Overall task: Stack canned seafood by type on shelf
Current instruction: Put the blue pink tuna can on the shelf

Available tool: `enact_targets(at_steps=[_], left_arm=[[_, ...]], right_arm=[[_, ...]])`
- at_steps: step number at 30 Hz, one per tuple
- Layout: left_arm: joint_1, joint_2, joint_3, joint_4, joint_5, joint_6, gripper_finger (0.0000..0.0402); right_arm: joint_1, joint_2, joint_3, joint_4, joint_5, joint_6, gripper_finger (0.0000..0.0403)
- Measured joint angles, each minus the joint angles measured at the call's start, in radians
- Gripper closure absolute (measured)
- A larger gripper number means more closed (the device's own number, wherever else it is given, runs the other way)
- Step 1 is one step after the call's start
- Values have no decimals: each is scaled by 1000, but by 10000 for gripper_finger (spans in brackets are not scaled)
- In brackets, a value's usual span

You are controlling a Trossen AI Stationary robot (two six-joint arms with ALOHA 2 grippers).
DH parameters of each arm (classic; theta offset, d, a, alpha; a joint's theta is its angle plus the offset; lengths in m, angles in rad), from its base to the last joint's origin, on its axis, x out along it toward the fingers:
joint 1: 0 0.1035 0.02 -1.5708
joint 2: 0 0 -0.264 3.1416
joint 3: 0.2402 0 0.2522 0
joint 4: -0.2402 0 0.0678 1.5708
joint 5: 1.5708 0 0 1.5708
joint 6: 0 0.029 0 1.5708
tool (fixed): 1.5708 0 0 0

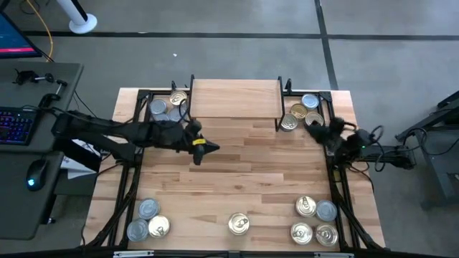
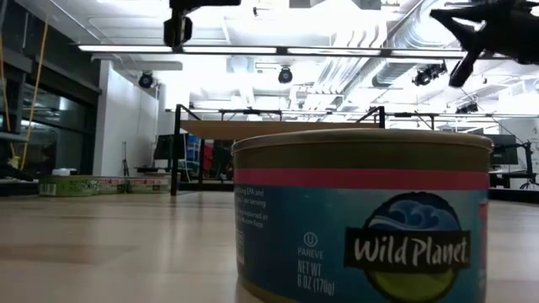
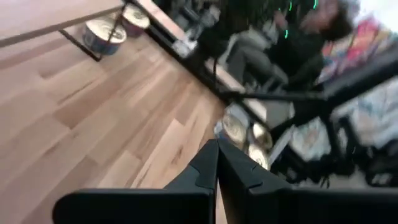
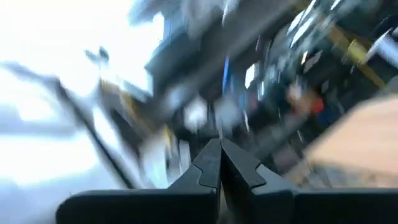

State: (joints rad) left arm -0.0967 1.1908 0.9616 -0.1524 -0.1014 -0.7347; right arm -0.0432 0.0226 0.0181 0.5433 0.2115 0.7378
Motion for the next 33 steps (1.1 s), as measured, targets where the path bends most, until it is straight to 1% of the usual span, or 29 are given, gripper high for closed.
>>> enact_targets(at_steps=[1,3,5,8,10,12,14,16,18,19,22,24,26,28,29,31,33], left_arm=[[8,2,22,-22,25,34,402],[24,-3,49,-37,73,104,401],[45,-19,60,-36,130,170,401],[68,-53,62,-59,214,253,401],[68,-66,62,-104,244,298,402],[43,-66,42,-112,255,321,401],[1,-65,11,-113,281,347,401],[-56,-59,-37,-87,298,365,402],[-119,-57,-104,-54,300,371,402],[-149,-57,-141,-27,300,369,401],[-228,-57,-261,139,300,326,401],[-269,-56,-341,254,297,272,401],[-303,-53,-397,344,262,217,401],[-333,-53,-426,361,201,173,402],[-349,-53,-427,339,170,166,401],[-378,-53,-427,316,122,174,402],[-404,-53,-426,317,71,191,401]], right_arm=[[-1,15,0,53,-2,11,402],[2,74,8,133,-87,29,402],[23,175,52,104,-158,61,402],[95,406,180,29,-172,27,402],[154,579,293,-17,-181,-5,402],[215,744,423,-117,-212,-19,402],[278,895,557,-283,-250,-11,403],[345,1033,682,-462,-265,21,403],[405,1170,792,-595,-267,80,403],[433,1235,837,-624,-268,118,403],[506,1417,960,-644,-275,216,403],[542,1526,1044,-645,-301,244,403],[564,1627,1126,-680,-327,251,403],[572,1723,1205,-725,-348,238,403],[571,1769,1243,-755,-352,222,403],[564,1855,1322,-804,-370,168,403],[553,1929,1396,-890,-381,95,403]])
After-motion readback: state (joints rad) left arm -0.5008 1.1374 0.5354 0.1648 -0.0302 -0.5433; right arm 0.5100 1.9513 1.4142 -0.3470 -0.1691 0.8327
